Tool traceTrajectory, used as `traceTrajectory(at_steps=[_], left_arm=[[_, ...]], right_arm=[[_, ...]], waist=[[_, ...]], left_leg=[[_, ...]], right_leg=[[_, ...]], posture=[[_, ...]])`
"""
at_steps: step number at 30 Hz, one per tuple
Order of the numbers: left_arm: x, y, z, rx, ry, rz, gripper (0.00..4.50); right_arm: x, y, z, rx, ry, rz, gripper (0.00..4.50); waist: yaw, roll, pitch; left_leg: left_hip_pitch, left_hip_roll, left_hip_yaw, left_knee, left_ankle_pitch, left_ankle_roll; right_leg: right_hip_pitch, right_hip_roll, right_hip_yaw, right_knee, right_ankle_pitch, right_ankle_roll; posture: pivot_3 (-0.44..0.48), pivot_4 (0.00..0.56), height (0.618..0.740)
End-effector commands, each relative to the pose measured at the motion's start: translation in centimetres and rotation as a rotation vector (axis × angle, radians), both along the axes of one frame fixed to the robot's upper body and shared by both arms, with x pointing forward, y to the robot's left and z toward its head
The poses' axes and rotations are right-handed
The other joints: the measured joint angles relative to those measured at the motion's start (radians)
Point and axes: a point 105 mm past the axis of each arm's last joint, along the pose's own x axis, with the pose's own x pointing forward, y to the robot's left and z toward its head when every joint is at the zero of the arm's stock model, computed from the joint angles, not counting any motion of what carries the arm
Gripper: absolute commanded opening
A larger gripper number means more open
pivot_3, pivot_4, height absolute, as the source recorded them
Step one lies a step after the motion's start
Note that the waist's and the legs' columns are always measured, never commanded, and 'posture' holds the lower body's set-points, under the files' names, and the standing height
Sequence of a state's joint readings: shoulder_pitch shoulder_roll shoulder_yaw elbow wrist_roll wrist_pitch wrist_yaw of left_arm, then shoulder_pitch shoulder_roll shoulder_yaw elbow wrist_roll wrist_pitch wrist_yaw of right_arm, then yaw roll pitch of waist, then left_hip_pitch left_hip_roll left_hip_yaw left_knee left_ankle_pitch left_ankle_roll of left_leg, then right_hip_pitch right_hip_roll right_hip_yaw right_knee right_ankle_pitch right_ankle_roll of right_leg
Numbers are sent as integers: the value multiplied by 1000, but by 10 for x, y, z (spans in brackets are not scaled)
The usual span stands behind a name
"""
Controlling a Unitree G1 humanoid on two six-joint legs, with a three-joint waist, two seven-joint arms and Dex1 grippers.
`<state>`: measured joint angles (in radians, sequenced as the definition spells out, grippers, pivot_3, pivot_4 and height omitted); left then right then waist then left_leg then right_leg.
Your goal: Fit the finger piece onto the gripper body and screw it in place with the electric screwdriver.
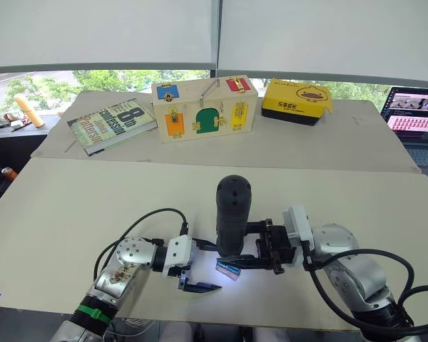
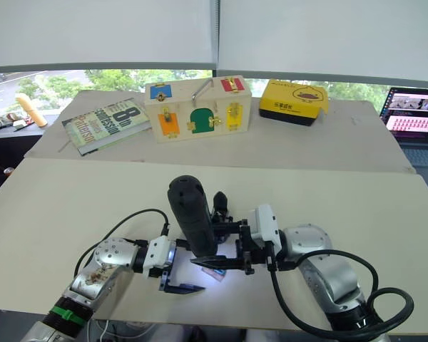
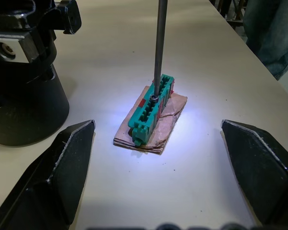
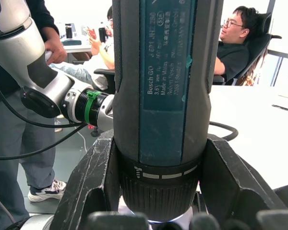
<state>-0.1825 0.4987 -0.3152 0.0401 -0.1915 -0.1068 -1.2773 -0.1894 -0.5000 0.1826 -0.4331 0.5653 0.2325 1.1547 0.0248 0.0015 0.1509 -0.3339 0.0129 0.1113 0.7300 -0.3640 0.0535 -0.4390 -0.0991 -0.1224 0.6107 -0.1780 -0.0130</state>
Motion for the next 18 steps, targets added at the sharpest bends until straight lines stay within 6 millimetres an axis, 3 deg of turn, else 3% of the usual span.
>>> traceTrajectory(at_steps=[1,18], left_arm=[[-10,-4,-21,41,79,-10,4452],[-8,2,-19,34,81,21,4452]], right_arm=[[-1,1,11,32,-70,8,1895],[-5,3,7,30,-50,26,1895]], waist=[[0,0,0],[0,0,0]], left_leg=[[0,0,0,0,0,0],[0,0,0,0,0,0]], right_leg=[[0,0,0,0,0,0],[0,0,0,0,0,0]], posture=[[0,150,740],[0,150,740]])
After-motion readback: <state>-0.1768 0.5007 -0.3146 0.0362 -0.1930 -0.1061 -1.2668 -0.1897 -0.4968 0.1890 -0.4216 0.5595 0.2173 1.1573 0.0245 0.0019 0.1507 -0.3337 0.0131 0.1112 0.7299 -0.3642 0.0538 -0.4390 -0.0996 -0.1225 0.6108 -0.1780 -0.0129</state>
